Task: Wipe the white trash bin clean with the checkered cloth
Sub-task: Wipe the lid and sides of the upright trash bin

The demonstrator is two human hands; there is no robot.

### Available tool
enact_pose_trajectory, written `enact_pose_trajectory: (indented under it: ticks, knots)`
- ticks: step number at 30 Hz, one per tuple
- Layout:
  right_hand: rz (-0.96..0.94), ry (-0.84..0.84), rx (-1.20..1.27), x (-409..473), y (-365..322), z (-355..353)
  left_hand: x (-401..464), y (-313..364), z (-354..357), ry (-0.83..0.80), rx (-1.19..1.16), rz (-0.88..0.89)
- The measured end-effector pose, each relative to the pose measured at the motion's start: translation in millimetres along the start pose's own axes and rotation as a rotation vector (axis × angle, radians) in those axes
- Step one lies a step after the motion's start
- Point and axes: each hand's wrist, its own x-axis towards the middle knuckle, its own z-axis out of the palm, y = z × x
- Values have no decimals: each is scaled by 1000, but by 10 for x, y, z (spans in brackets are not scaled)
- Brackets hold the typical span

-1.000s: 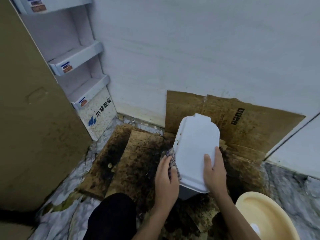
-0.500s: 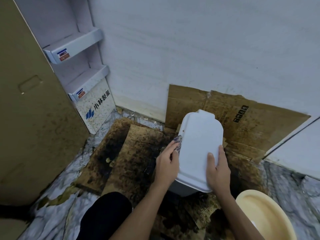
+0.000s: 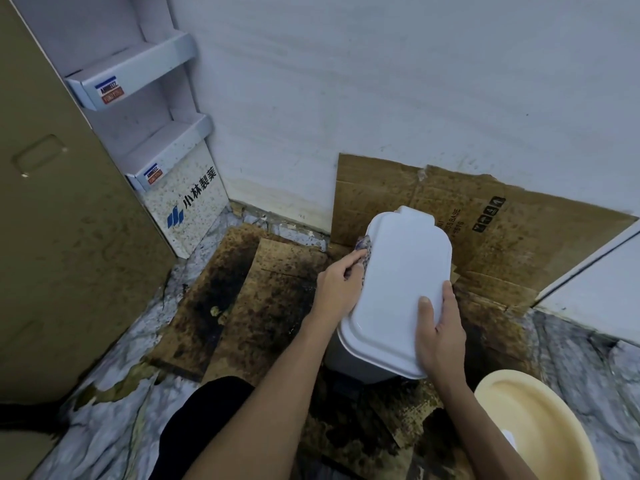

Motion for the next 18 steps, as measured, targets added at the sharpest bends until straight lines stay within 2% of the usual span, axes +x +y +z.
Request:
enact_pose_trajectory:
  ticks: [6,10,18]
  knots:
    - [1,2,-11,-18,-38,-14,-762,-198,29,178,-38,-17]
    - [10,-5,-14,-27,-45,-26,-943,-288,82,237,-68,-14]
    - [-5,-7,0,-19,-39,-38,-44,34,-18,15,10,-15]
